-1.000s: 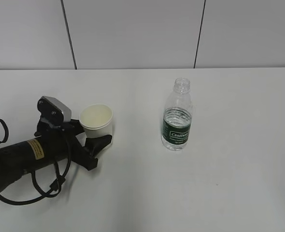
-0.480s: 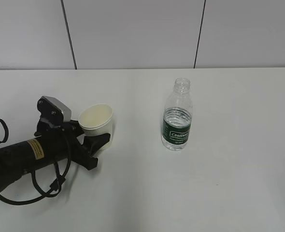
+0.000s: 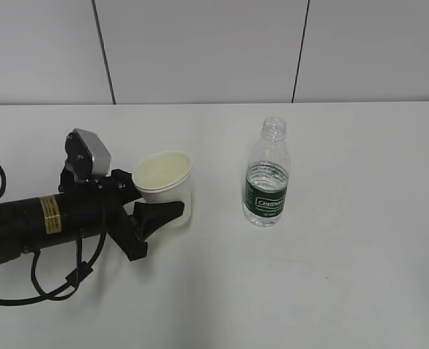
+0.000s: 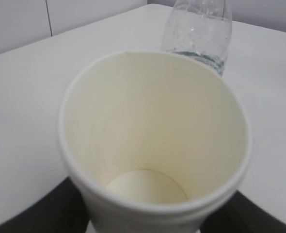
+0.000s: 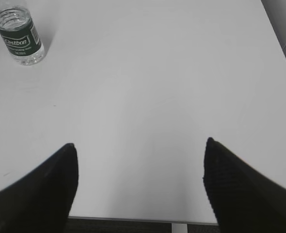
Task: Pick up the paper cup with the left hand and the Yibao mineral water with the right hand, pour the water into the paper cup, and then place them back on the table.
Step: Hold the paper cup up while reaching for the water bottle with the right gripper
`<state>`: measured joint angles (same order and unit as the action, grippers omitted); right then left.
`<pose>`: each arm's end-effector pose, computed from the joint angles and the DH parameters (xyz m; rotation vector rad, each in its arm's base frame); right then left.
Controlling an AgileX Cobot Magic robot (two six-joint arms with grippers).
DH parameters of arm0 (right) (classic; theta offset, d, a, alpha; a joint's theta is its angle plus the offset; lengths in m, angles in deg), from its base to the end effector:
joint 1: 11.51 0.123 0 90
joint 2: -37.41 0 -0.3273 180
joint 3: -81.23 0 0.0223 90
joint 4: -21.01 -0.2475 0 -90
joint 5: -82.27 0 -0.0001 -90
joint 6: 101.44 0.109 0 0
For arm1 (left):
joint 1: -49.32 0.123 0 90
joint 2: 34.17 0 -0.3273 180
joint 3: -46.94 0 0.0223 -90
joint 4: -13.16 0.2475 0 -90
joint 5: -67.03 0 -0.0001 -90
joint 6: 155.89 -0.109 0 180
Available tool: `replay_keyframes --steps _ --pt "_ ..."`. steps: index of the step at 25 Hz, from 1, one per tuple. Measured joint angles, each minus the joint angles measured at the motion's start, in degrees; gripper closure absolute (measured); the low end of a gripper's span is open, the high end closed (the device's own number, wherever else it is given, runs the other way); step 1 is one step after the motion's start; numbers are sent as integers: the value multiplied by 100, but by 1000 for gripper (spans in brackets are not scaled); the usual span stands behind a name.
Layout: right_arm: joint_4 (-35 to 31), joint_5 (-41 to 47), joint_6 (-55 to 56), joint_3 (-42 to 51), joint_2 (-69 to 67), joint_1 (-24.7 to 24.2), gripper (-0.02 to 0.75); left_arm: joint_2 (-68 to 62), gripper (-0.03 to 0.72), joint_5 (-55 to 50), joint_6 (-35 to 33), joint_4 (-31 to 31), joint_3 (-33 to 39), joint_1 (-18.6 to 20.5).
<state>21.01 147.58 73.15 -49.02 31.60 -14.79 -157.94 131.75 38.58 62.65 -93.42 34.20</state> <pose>-0.0405 0.0023 0.2585 -0.0392 2.1105 -0.0907 0.3170 -0.1632 0.1378 0.9223 1.6407 -0.7552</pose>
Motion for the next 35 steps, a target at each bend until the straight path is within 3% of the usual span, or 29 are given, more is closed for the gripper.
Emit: replay_keyframes --steps 3,10,13,24,35 --pt "-31 -28 0 0 0 0 146 162 260 -35 107 250 0 26" --pt "-121 -74 0 -21 0 0 146 183 260 -41 524 1747 0 133" --pt "-185 -317 0 -59 0 0 146 183 260 -41 622 2050 0 133" --pt "-596 -4223 -46 440 -201 0 146 183 260 -41 641 2135 0 133" --pt "-574 -5395 -1088 674 -2124 12 146 183 262 53 641 2150 0 133"
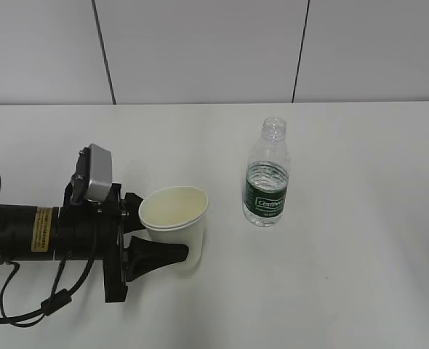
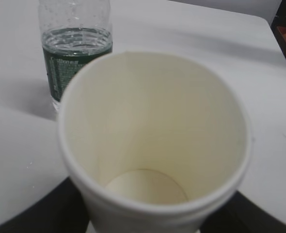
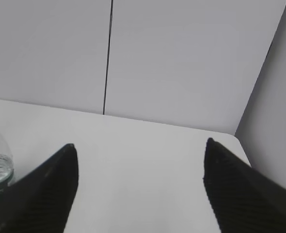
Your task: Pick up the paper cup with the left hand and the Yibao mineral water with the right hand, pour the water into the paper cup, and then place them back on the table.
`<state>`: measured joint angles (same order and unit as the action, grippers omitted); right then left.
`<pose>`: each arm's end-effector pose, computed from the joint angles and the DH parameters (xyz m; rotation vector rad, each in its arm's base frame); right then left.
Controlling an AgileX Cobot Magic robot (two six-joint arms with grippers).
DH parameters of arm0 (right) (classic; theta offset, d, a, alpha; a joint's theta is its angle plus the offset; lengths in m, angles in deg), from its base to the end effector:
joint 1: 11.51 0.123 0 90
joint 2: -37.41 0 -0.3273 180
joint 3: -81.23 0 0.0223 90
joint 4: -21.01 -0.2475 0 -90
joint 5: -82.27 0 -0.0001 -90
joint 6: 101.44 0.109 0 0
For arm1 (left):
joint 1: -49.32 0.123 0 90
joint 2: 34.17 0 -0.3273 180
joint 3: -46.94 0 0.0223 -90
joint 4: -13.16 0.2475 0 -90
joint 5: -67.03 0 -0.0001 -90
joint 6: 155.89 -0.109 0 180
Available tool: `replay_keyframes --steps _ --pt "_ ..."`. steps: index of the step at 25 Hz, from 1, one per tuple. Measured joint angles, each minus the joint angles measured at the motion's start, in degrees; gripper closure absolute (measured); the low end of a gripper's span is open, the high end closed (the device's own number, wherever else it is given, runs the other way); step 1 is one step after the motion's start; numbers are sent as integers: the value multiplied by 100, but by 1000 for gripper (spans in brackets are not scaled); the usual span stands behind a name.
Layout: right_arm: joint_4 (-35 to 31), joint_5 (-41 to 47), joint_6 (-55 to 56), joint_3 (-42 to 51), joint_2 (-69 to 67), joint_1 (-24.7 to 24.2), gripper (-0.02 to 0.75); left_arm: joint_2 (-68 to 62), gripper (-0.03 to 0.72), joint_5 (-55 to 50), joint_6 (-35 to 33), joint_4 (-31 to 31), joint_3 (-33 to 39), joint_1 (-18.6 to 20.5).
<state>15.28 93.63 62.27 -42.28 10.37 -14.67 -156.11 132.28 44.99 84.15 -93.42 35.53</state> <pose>0.0605 -0.0012 0.3126 -0.1235 1.6532 -0.1673 0.2861 -0.1665 0.1398 1.2224 1.5787 -0.9448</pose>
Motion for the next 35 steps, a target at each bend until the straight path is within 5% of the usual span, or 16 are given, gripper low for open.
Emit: replay_keyframes --steps 12,21,35 --pt "209 -2532 -24 50 -2956 478 146 0 264 25 4 -72 0 0" --pt "2458 -4753 1680 50 -4951 575 146 0 272 27 4 -196 0 7" --pt "3754 -7443 1971 -105 -7775 583 146 0 286 27 4 -374 0 7"
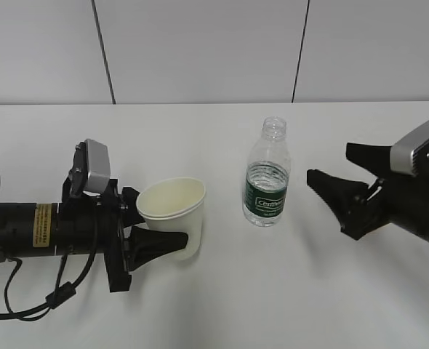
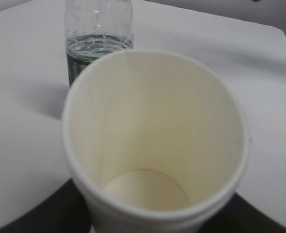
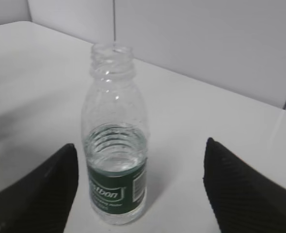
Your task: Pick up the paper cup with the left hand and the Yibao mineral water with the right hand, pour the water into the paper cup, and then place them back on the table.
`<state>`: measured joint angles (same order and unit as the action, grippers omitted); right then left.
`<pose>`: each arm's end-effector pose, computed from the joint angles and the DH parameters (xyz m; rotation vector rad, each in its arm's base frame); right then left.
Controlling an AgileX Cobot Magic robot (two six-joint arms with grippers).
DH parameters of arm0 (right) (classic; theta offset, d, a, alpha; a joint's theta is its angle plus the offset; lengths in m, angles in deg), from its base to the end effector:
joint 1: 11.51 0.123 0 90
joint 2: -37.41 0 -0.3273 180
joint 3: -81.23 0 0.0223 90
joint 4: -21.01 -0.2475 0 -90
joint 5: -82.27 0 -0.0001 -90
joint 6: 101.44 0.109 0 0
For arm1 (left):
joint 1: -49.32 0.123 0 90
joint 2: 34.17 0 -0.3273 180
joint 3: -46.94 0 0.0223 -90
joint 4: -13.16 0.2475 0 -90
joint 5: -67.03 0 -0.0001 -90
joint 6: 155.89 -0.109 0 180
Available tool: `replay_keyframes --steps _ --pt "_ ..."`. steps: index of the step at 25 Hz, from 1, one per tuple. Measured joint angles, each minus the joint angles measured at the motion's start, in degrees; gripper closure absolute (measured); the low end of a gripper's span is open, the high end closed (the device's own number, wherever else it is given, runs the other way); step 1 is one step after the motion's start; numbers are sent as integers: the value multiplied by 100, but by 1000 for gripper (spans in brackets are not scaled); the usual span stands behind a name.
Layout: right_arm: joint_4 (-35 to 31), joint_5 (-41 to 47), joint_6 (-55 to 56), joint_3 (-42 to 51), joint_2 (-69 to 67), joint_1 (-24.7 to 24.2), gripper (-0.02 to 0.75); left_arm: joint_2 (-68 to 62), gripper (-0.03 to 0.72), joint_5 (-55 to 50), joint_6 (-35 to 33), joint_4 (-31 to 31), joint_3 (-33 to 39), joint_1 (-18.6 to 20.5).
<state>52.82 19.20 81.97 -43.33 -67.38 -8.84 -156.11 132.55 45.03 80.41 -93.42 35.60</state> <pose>0.2800 0.0643 0.1955 -0.5726 1.6553 0.3085 0.2923 -0.1655 0.1422 1.1484 1.5953 -0.9256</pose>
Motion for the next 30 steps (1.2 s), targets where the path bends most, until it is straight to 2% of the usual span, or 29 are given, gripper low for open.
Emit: replay_keyframes --steps 7,18,30 --pt "402 -201 -10 -337 -960 0 146 0 286 0 0 -140 0 0" --pt "1061 -224 111 -1213 -1656 14 145 0 287 0 0 -152 0 0" --pt "1240 -189 227 -1867 -2346 57 144 0 287 0 0 -152 0 0"
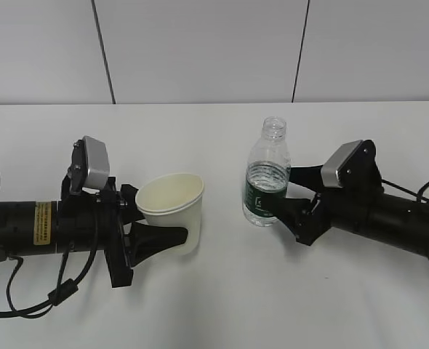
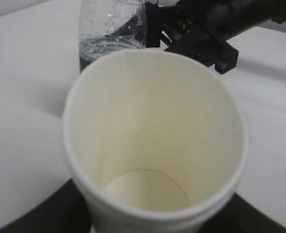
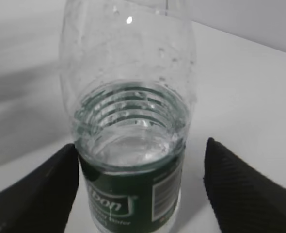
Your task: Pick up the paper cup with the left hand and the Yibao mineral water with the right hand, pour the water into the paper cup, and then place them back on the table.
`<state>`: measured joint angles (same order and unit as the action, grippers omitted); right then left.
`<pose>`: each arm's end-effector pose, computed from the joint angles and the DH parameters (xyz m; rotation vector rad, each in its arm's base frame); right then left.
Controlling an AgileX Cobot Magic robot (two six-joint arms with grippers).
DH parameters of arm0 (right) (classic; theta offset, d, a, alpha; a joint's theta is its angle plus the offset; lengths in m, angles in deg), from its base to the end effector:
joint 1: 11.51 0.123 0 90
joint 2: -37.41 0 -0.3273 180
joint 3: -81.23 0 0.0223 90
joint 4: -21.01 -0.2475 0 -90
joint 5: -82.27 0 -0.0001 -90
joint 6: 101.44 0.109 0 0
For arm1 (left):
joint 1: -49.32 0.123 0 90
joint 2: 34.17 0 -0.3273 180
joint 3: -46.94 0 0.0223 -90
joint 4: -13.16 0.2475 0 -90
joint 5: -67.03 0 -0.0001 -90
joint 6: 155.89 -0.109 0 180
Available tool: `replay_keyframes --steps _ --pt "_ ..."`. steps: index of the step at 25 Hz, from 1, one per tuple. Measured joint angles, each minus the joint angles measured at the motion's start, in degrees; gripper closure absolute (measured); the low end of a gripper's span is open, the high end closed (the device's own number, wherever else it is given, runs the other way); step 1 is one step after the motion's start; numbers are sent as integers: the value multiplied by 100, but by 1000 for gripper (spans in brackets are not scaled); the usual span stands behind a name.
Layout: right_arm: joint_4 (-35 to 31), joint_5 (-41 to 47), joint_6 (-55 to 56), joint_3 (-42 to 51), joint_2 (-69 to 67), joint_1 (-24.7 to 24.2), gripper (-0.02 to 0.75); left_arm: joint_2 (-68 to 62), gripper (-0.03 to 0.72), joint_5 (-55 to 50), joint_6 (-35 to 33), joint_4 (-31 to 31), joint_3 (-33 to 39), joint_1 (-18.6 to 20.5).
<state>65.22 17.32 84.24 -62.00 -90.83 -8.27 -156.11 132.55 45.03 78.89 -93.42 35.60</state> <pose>0.3640 0.0895 0.1204 -0.7615 1.6756 0.4783 0.2948 -0.1650 0.1429 1.1197 1.6027 -0.9163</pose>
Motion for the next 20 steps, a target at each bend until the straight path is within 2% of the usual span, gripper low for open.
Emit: replay_keyframes --steps 7,16,20 --pt "74 27 194 -501 -350 183 144 0 288 0 0 104 0 0" --pt "63 82 228 -526 -396 245 145 0 288 0 0 122 0 -7" --pt "4 106 228 -526 -396 245 158 0 288 0 0 122 0 -128"
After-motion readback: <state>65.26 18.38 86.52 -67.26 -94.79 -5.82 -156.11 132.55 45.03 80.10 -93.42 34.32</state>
